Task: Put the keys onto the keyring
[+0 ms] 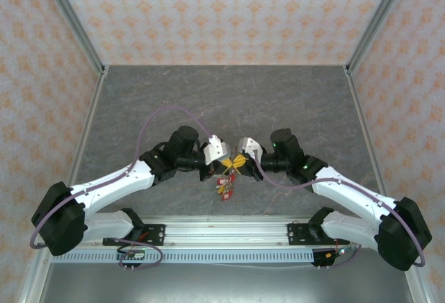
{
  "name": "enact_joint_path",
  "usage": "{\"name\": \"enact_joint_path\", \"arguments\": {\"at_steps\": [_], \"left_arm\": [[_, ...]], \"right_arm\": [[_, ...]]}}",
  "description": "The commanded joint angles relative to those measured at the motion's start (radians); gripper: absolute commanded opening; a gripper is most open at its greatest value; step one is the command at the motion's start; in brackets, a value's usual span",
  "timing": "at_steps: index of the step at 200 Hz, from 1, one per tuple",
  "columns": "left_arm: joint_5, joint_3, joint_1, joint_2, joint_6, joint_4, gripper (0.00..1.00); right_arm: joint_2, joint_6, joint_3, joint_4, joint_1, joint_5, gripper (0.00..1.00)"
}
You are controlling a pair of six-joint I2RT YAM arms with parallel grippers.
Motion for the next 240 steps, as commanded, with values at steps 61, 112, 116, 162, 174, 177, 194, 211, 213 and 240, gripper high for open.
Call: {"name": "enact_joint_path", "arguments": {"at_steps": [61,112,116,162,174,177,194,211,213,240], "left_arm": [[0.110,-0.013,-0.011,-0.043,-0.042,0.162,0.00],[0.003,0.032,-0.012,-0.031,0.034,-0.002,0.05],[-0.002,0.040,-0.012,-0.028,0.045,-0.023,0.05],[-0.029,0.087,-0.014,-0.005,0.094,-0.112,0.10],[-0.027,0.093,-0.014,-0.002,0.100,-0.123,0.11],[-0.026,0.094,-0.014,-0.001,0.102,-0.125,0.11],[-0.023,0.099,-0.014,0.004,0.108,-0.137,0.12],[-0.020,0.106,-0.015,0.010,0.113,-0.150,0.12],[-0.019,0.106,-0.015,0.009,0.113,-0.151,0.12],[0.000,0.119,-0.016,0.022,0.118,-0.162,0.12]], "right_arm": [[-0.019,0.037,-0.033,0.092,-0.055,-0.062,0.04],[-0.016,-0.018,0.060,-0.019,-0.042,-0.069,0.00],[-0.015,-0.032,0.072,-0.043,-0.038,-0.063,0.00],[-0.003,-0.102,0.153,-0.175,-0.002,-0.029,0.00],[-0.002,-0.112,0.168,-0.195,0.003,-0.025,0.00],[-0.002,-0.114,0.171,-0.198,0.005,-0.024,0.00],[0.000,-0.119,0.186,-0.206,0.012,-0.019,0.00],[0.004,-0.120,0.200,-0.208,0.018,-0.020,0.00],[0.005,-0.121,0.203,-0.209,0.018,-0.020,0.00],[0.032,-0.139,0.240,-0.255,0.035,-0.005,0.00]]}}
